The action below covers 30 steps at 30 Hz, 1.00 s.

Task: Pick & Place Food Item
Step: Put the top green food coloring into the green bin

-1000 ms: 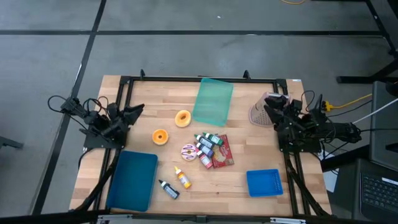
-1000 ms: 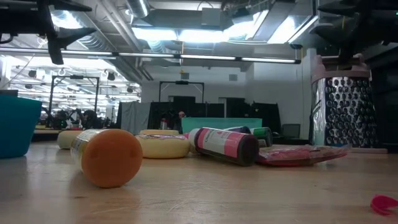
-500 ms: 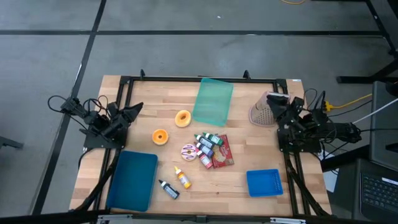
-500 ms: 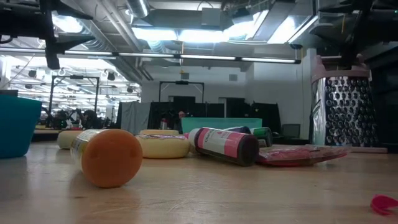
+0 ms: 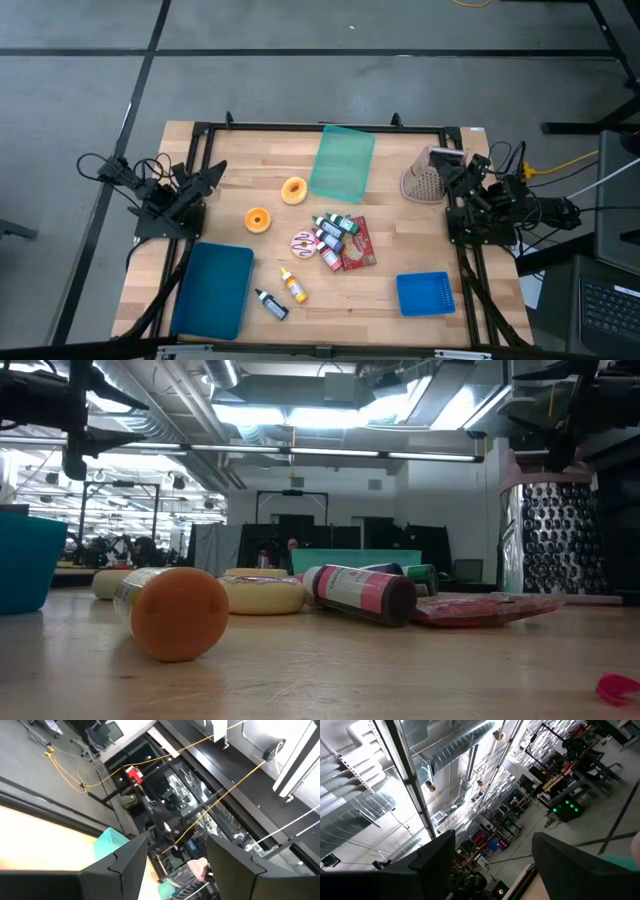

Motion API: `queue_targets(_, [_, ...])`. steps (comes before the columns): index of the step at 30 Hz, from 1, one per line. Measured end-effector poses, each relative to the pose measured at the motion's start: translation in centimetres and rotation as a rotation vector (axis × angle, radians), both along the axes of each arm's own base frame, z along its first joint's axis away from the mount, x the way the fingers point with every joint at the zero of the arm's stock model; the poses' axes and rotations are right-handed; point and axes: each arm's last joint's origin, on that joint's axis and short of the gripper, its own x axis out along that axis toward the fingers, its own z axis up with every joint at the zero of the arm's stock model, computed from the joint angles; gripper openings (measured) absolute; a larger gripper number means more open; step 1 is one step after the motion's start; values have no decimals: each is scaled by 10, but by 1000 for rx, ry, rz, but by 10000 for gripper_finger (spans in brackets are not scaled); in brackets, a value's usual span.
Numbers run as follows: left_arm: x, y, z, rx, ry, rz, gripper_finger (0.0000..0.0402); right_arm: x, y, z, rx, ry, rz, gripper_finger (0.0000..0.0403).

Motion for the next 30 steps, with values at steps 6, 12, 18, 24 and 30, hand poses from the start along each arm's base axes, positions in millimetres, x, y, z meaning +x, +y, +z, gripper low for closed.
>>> queue_targets(6, [-1,1,0,-31,-7,26,198,0,0,0,3,1,-11,261])
queue_targets(12, [0,0,-1,-29,-10,16,198,0,0,0,2,2,-10,261])
queue_targets(18, [3,-4,1,21,-88,-162,198,0,0,0,9,-7,16,261])
queue_targets(24, [3,-5,9,50,-124,-234,198,1,2,1,139,-111,134,261])
queue_targets(30, [-2,-3,60,216,-64,-221,198,1,3,9,138,-207,201,261])
